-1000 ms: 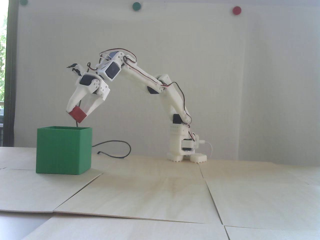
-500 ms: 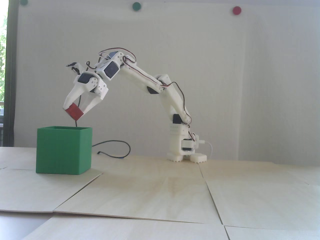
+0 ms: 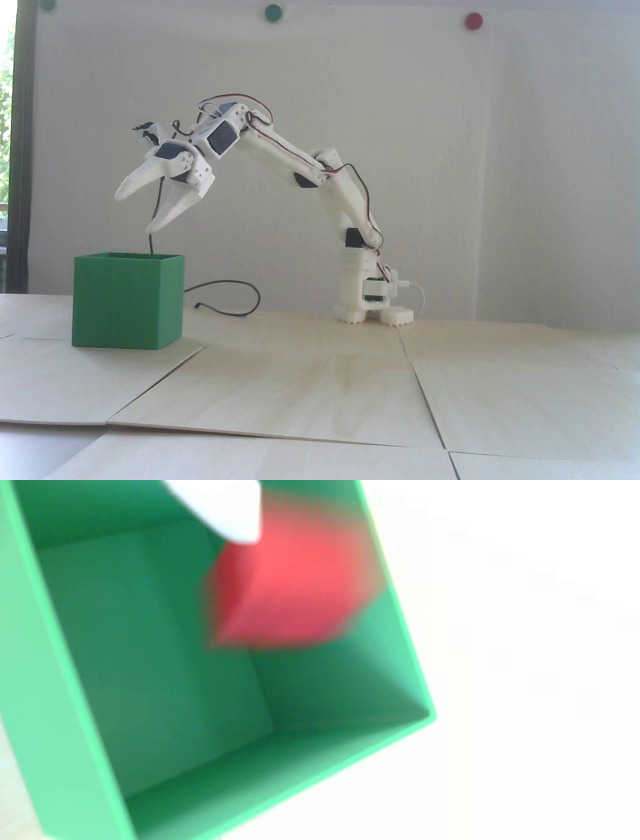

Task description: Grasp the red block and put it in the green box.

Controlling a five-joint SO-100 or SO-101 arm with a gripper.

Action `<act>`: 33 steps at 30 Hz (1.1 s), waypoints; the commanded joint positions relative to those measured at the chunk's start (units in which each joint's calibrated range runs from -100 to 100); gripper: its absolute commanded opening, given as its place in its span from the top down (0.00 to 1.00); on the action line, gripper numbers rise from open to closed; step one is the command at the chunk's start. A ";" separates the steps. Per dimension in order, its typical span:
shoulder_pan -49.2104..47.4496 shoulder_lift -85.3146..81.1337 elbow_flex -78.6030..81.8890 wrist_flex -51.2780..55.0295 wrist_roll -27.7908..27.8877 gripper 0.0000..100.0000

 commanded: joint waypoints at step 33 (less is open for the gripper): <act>-23.97 -40.33 19.33 6.48 34.36 0.98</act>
